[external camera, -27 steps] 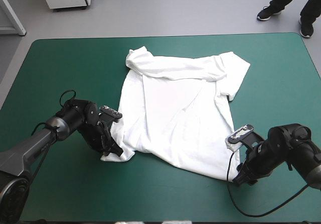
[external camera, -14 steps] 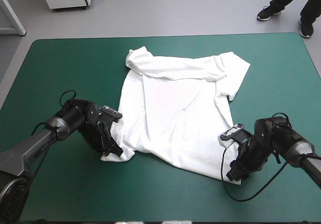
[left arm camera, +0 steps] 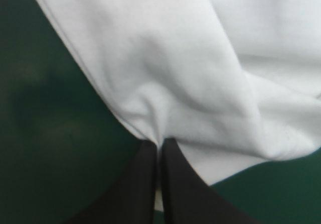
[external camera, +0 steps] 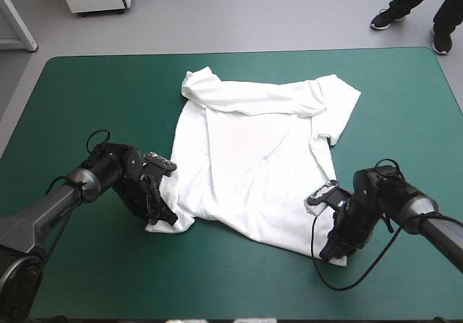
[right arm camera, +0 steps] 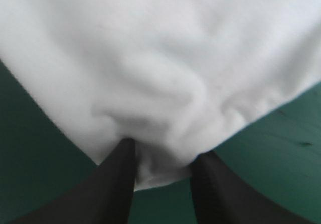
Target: Fold the cloth
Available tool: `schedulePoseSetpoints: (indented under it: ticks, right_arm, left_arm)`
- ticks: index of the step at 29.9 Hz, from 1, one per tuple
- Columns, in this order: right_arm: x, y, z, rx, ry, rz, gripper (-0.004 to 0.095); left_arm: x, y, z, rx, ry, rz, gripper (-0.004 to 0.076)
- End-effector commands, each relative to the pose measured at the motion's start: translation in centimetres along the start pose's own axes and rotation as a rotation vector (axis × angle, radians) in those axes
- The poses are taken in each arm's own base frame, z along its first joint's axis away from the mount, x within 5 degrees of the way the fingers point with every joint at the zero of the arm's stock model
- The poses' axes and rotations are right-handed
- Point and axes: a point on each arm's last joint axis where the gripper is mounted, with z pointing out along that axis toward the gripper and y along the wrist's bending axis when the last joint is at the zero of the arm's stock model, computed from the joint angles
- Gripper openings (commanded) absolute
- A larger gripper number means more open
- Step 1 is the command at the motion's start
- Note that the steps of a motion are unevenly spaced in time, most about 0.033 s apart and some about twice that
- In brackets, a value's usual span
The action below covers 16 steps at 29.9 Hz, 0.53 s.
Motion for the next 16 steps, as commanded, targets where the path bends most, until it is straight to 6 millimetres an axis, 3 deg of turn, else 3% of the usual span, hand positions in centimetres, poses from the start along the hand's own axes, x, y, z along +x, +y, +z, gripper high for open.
schedulePoseSetpoints:
  ticks: [1,4,8,13,16]
  right_arm:
    - [0.1,2.4,1.4,-0.081,0.025,-0.014,0.0283]
    - [0.0,3.3,1.9,-0.074,0.023,0.0,0.0229]
    - [-0.1,3.7,1.9,-0.072,0.023,0.014,-0.002]
    - [-0.3,3.6,1.5,-0.064,0.018,0.037,-0.0013]
    - [-1.3,3.6,-0.4,-0.044,-0.015,0.016,-0.0013]
  left_arm:
    - [-0.2,-0.8,0.5,0.048,-0.003,-0.016,-0.0009]
    - [-0.2,-0.7,0.5,0.04,0.0,-0.009,-0.0009]
    - [-0.2,-0.7,0.4,0.03,0.0,-0.002,-0.0009]
    - [-0.4,-0.8,-1.8,0.0,-0.07,0.017,-0.0009]
    - [-0.2,-1.1,-4.2,-0.014,-0.124,0.029,-0.0009]
